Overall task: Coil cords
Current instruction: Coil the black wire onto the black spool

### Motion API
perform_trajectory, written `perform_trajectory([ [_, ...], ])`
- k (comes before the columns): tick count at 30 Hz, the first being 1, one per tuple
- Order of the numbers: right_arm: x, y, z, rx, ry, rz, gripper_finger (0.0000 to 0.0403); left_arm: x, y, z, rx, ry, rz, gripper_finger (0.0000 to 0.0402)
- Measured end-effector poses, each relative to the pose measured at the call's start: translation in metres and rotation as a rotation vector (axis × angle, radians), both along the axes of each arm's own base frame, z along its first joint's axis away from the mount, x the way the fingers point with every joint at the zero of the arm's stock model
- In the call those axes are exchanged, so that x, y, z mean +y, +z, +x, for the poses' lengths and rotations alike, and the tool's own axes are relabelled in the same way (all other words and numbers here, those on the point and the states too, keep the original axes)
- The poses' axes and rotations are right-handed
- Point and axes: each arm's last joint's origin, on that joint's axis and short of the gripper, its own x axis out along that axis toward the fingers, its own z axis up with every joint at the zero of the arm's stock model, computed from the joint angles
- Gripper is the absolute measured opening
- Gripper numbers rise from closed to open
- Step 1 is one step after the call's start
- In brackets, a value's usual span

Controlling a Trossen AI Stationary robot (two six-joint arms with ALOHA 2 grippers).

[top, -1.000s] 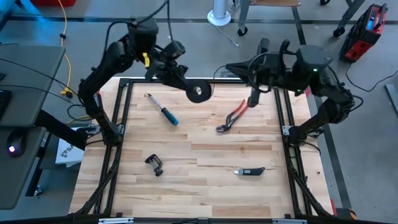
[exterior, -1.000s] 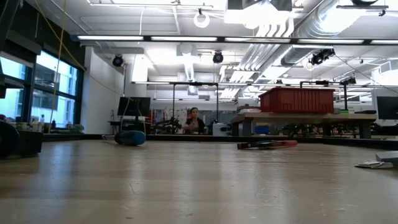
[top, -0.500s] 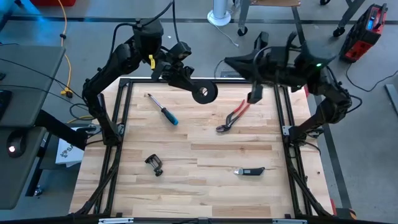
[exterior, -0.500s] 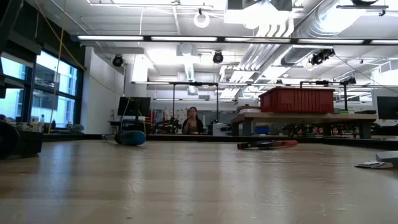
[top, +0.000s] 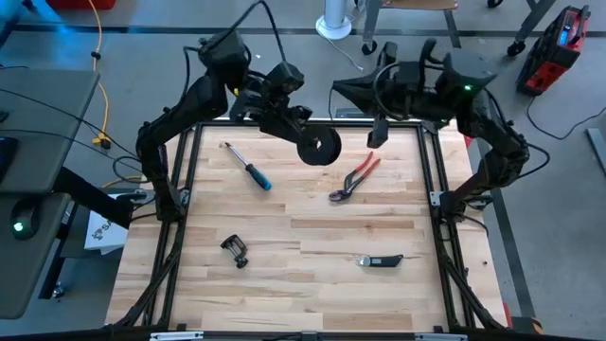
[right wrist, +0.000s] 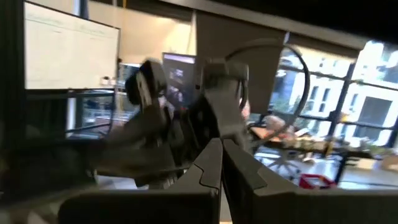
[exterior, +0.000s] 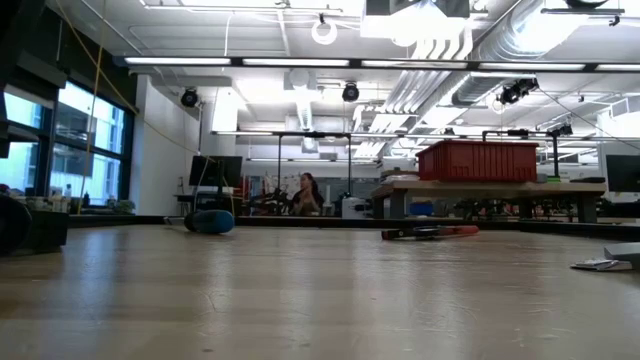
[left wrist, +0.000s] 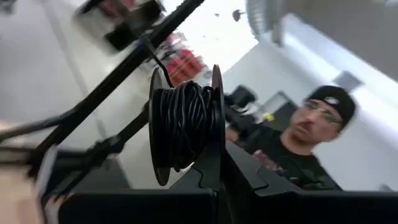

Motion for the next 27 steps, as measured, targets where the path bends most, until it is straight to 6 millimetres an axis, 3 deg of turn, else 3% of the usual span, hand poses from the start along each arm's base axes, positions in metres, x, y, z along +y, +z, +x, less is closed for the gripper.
perform_trajectory([
  [7,-0.003,-0.007,0.015,0.02,0.107,-0.002,0.0,-0.003,0.019,0.001,-0.171,-0.058,-0.059,0.0],
  [16,0.003,-0.016,0.037,0.029,0.239,0.007,0.0,0.002,0.025,-0.001,-0.276,0.008,-0.085,0.0],
  [27,0.005,-0.02,0.078,-0.153,0.309,0.073,0.0,0.007,0.037,-0.012,-0.427,0.066,-0.114,0.0],
])
